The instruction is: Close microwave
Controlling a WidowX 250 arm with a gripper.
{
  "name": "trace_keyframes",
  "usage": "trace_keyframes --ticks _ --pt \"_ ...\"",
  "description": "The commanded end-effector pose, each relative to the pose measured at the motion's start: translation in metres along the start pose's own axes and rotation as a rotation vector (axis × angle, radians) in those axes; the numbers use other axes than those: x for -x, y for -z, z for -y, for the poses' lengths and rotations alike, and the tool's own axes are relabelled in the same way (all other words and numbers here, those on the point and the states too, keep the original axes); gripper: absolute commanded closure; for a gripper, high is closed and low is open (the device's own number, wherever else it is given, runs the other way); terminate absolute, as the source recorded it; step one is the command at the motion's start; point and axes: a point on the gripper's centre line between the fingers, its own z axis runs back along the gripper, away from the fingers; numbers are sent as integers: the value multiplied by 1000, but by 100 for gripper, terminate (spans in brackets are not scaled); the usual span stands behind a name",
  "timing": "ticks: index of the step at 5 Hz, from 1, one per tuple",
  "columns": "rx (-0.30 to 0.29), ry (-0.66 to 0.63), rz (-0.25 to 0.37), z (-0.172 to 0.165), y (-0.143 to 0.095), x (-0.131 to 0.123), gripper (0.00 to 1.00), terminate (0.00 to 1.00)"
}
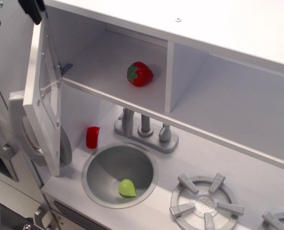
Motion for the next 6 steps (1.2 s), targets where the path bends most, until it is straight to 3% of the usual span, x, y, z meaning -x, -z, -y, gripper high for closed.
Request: trace_keyframes --ticks 1,4,5,6 --pt "-71 4 -7 -15 21 0 0 0" --pt "-25 -33 21 27 66 16 0 0" --pt "3 -46 22 55 66 15 0 0" --pt "73 -64 18 86 51 12 0 0"
